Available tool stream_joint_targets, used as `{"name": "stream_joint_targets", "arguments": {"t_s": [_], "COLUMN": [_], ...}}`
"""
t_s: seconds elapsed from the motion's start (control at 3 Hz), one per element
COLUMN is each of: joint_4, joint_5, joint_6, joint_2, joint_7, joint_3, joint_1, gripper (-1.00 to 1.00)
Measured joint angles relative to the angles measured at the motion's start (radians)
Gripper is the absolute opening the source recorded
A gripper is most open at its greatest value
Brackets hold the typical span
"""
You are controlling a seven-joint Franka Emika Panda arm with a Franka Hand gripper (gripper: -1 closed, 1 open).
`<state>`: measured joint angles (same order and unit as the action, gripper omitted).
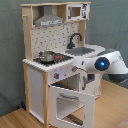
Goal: Play with the kitchen
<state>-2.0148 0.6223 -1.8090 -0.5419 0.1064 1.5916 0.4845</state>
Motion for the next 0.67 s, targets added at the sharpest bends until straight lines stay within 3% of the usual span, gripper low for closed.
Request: {"name": "stream_joint_targets", "arguments": {"t_s": [0.67], "joint_4": [0.003], "joint_5": [0.154], "joint_6": [0.115], "joint_2": [-0.047], "joint_7": [-0.037], "joint_3": [-0.002], "joint_1": [-0.091], "gripper": [1.00]}}
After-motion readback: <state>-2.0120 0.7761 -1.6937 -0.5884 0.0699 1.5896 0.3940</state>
